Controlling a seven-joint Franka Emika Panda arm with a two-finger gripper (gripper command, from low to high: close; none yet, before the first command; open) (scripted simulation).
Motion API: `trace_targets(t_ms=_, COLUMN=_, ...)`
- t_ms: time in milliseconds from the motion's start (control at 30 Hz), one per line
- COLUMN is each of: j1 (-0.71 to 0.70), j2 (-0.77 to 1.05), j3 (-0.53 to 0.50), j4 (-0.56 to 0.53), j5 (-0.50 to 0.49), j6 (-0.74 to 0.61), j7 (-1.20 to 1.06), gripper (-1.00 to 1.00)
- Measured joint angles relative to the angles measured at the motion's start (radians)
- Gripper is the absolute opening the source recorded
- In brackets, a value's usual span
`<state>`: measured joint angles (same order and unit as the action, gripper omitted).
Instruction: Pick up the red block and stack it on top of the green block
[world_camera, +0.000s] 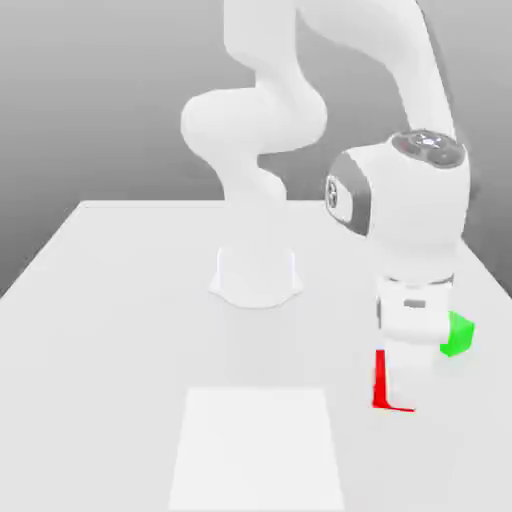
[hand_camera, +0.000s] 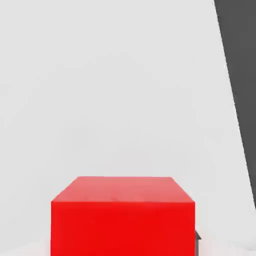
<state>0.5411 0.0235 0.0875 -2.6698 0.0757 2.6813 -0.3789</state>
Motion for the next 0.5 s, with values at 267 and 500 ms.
trace_targets(t_ms=267, j1=0.285, j2=-0.116, j3=0.150, j4=-0.134, j5=-0.017, j6=0.029, j7=-0.297, gripper=-1.00)
trace_targets(t_ms=500, j1=0.302, j2=0.050, j3=0.127, j4=-0.134, j5=-0.139, j6=0.192, j7=-0.229, gripper=1.00)
